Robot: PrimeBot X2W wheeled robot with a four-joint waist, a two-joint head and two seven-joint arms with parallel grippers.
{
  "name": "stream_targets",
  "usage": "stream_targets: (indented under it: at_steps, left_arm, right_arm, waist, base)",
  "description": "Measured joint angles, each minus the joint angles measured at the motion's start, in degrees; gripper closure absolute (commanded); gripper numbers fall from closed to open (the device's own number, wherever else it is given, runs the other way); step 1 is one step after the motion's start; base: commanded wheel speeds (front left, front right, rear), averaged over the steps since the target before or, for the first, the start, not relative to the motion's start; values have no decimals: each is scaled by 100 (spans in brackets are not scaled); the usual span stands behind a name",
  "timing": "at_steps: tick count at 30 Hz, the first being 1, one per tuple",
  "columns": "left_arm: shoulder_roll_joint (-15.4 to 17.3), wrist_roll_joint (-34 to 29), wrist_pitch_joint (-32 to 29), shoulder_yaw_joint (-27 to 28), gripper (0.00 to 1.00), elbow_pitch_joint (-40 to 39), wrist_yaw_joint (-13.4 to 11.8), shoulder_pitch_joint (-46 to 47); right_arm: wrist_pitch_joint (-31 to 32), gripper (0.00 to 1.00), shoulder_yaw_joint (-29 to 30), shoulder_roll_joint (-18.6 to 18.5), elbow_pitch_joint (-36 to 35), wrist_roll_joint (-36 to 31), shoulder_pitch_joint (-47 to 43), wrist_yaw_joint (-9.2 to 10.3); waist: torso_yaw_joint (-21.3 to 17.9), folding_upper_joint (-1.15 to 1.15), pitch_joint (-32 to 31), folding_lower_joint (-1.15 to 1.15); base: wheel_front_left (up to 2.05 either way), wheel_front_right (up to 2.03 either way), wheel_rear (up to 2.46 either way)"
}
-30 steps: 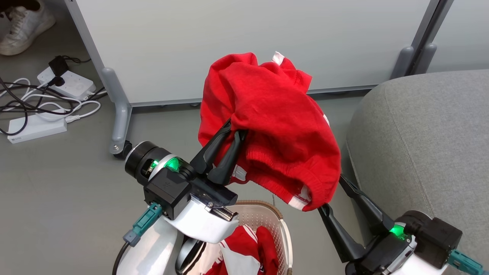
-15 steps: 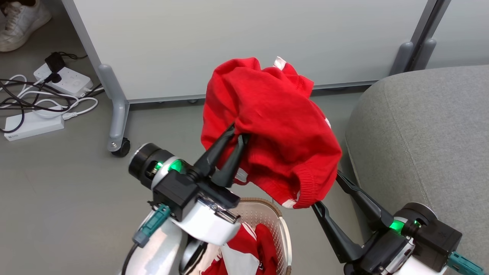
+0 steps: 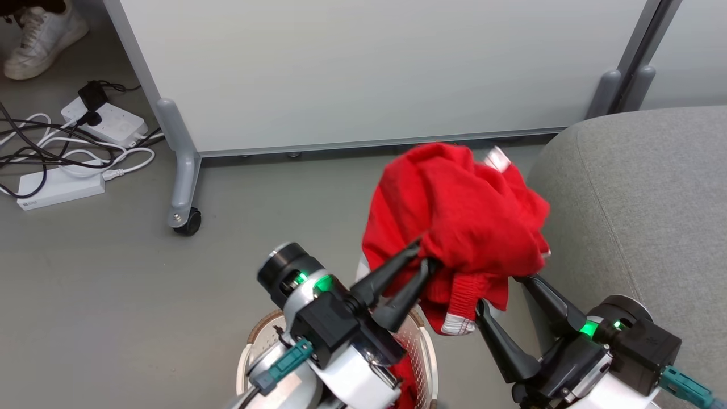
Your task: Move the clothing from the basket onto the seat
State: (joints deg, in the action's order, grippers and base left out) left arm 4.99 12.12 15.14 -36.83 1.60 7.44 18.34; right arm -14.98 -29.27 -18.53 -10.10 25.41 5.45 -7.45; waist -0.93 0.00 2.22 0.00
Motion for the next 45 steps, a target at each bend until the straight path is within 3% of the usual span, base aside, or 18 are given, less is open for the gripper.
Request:
stream_targets:
  at_steps: [9,21,22,23,24,38,39,40,41,45]
  left_arm:
    - [151,471,2,-743,100,212,-4,86]
    - [209,813,10,-1200,100,363,-4,209]
    - [212,818,10,-1207,100,365,-4,218]
    - [210,820,10,-1213,100,369,-4,223]
    - [205,825,10,-1218,100,371,-4,231]
    - [153,840,22,-1044,100,416,-1,299]
    - [144,831,22,-1022,51,421,-1,299]
    - [142,806,22,-1006,10,430,2,297]
    - [147,793,19,-993,0,446,5,292]
    - [155,750,8,-928,0,470,4,260]
  right_arm:
    - [0,0,-207,-64,208,-91,69,0]
    - [1,0,-476,-57,535,-308,219,5]
    - [1,49,-482,-53,537,-321,224,5]
    - [2,89,-468,-22,543,-324,224,4]
    - [2,100,-455,14,543,-333,225,4]
    - [19,100,-31,366,549,-521,169,-4]
    - [19,100,0,382,542,-521,151,-5]
    - [18,100,55,407,538,-524,133,-4]
    - [18,100,116,421,535,-532,133,0]
    - [14,100,291,525,510,-614,127,3]
  waist:
    - [46,0,-69,0]
    - [67,0,-65,0]
    - [67,0,-54,0]
    - [67,0,-43,0]
    - [67,0,-33,0]
    - [74,0,63,0]
    - [75,0,67,0]
    - [76,0,70,0]
    - [76,0,70,0]
    - [76,0,67,0]
  base:
    - [0,0,0]
    - [0,0,0]
    - [0,0,0]
    - [0,0,0]
    - [0,0,0]
    - [0,0,0]
    - [0,0,0]
    - [0,0,0]
    - [0,0,0]
    - [0,0,0]
